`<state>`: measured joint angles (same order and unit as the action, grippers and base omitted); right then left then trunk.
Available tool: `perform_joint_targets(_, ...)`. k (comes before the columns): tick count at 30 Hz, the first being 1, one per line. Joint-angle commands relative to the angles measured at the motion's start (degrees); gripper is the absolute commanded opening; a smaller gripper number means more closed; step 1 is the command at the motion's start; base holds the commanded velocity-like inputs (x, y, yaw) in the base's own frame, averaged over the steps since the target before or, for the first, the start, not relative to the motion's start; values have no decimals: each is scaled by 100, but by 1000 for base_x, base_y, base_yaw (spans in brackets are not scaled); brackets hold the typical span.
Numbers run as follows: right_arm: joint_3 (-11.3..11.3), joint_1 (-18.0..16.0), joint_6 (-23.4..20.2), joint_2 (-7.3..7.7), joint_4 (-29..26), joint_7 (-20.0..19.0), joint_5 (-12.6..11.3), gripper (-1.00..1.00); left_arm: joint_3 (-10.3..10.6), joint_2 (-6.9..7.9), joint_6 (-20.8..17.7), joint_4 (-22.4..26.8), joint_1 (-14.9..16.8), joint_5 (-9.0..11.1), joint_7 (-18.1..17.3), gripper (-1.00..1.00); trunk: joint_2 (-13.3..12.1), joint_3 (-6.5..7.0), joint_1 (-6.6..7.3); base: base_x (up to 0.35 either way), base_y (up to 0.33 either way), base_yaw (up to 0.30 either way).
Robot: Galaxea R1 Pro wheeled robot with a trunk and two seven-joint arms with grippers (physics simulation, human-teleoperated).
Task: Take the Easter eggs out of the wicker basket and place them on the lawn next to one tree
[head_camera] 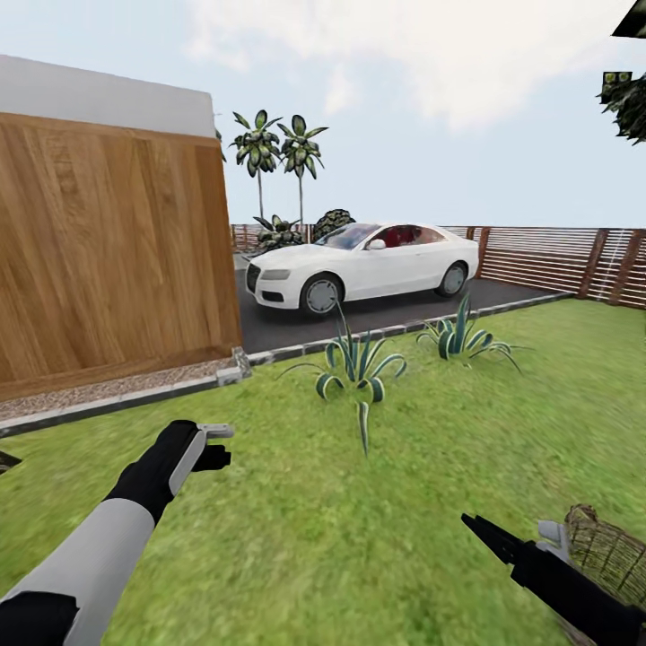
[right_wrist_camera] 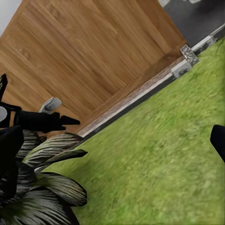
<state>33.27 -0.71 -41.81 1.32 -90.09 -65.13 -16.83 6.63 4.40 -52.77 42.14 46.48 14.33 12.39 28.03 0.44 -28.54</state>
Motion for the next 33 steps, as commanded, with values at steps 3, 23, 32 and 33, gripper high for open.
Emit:
perform_joint_targets(3, 4, 0, -36, -2, 0, -8, -13, 100, 31, 8, -14, 5, 1, 61, 52, 100, 3, -2, -5, 326, 85, -19)
perform_joint_targets(23, 21, -19, -25, 70, 62, 16, -11, 100, 15, 25, -5, -10, 24, 51, 74, 100, 3, -2, -5, 163, 39, -2)
perform_joint_targets(32, 21, -19, -25, 70, 62, 16, -11, 100, 15, 25, -5, -10, 24, 51, 74, 100, 3, -2, -5, 0, 0, 0)
perform_joint_targets(33, 21, -19, -25, 70, 62, 16, -11, 100, 15, 25, -5, -10, 24, 51, 74, 100, 3, -2, -5, 0, 0, 0)
